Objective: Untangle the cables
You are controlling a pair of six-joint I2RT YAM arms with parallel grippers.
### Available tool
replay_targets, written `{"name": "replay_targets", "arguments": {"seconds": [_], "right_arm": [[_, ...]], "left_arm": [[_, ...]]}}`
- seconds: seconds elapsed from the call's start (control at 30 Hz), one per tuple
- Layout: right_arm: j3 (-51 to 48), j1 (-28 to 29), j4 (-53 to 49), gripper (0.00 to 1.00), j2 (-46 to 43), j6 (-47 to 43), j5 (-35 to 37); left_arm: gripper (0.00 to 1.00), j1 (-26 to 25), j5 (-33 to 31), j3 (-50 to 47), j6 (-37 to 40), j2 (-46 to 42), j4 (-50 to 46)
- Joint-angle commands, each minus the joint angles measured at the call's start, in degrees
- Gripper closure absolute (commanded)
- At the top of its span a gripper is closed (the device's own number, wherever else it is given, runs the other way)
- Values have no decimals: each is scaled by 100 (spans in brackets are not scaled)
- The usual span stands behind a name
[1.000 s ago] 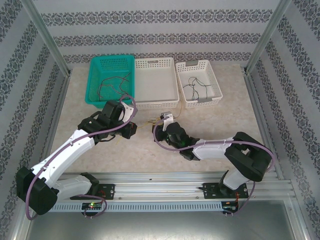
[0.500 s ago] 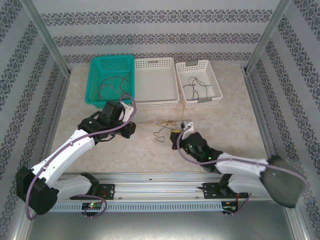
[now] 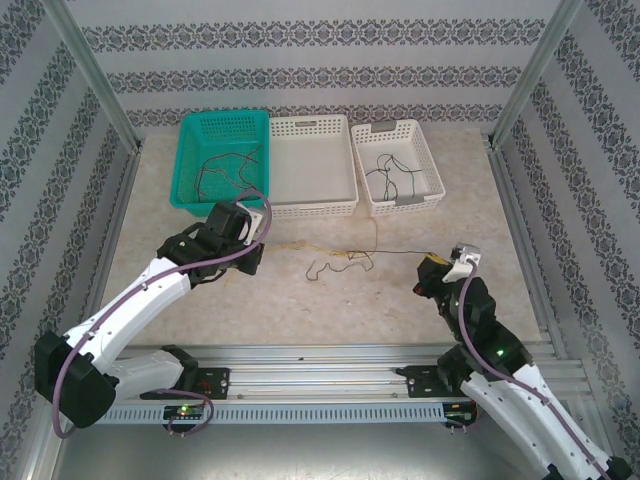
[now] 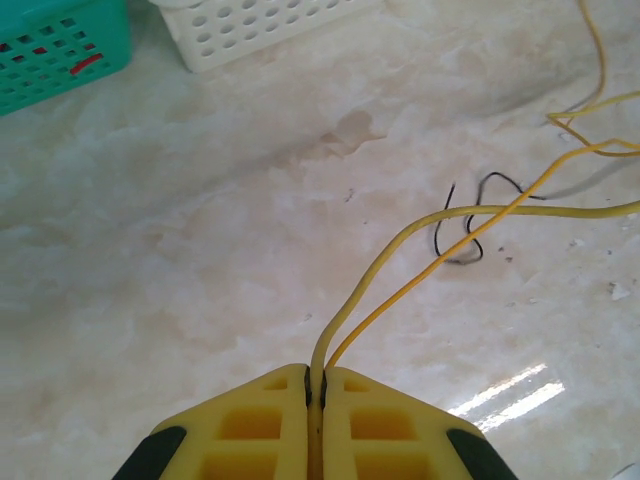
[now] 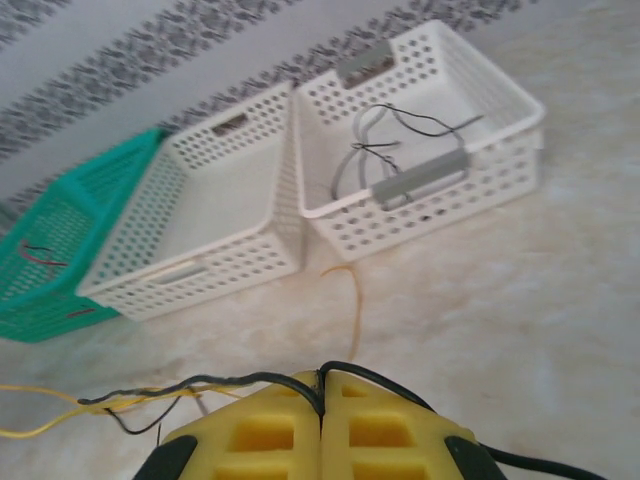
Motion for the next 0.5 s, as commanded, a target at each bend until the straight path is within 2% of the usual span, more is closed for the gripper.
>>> {"name": "replay_targets", "arguments": {"seconds": [0.0,0.2,0.33,0.47], "right_arm": [[700,-131,-1245,100,352,-228,307],[1742,-659,-1972,100,873,-386,982],[2198,-1408,-2115,100,1074,-415,815],[2494,-2384,-2104,100,1279,-474,215]], "left_arm": [[100,-26,-355,172,143,44,-278],[100,-30,-1021,228,156,153,-476],[100,-30,-1434,285,130,242,-610],[100,-25,-1856,327,79,309,-734]]}}
